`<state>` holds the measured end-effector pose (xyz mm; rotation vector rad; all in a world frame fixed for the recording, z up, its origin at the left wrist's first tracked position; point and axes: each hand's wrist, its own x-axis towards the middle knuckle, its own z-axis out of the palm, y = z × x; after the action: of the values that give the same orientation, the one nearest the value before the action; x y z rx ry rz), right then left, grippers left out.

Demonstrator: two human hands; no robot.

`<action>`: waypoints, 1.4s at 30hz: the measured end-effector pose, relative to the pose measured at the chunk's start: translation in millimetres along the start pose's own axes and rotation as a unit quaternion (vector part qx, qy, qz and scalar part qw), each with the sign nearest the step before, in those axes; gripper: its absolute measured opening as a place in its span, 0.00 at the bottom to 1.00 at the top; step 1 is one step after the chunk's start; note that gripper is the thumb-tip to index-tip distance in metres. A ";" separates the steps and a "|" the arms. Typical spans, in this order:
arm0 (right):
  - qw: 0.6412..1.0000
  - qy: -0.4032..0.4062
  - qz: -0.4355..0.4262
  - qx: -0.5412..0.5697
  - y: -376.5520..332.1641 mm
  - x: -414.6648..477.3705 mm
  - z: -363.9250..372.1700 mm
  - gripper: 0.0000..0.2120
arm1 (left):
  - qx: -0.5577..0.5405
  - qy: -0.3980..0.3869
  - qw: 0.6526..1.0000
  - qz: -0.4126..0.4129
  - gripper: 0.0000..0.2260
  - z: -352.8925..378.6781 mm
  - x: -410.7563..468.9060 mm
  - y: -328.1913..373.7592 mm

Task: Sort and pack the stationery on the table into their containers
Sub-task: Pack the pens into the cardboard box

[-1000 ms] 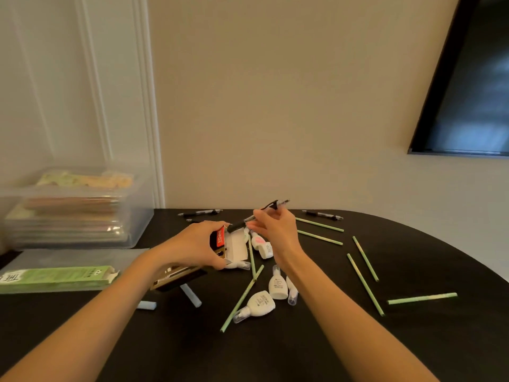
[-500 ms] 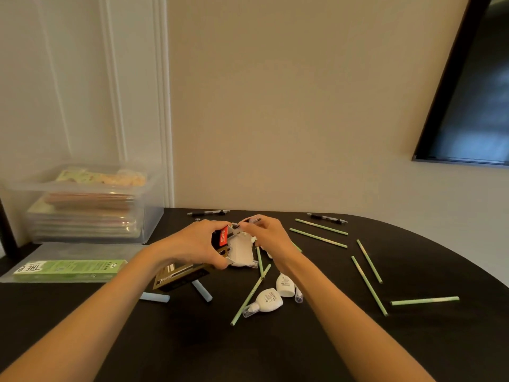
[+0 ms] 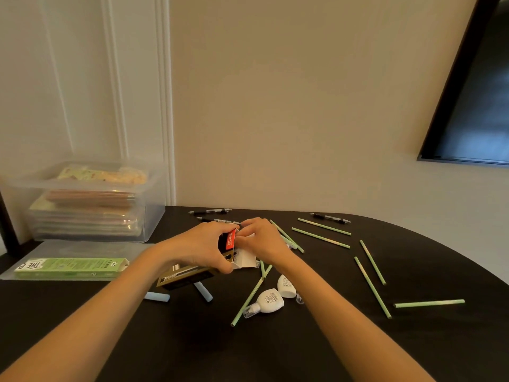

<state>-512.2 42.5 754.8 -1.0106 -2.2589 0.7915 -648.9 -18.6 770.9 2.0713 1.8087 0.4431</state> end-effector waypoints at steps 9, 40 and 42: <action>0.997 -0.054 0.020 0.051 12.6 -9.1 -20.1 0.11 | 0.020 0.002 1.000 -0.007 0.37 5.5 6.2 -8.5; 0.996 -0.023 -0.008 0.083 35.2 -12.6 -11.0 0.04 | 0.057 -0.005 0.998 0.008 0.40 17.1 32.5 2.8; 0.997 -0.009 -0.005 0.081 38.6 -8.6 -10.1 0.03 | 0.054 0.000 0.999 0.004 0.39 17.2 33.5 4.7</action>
<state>-482.4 59.8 733.0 -0.9190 -2.1722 0.9653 -632.4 13.0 757.8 2.1502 1.8622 0.3561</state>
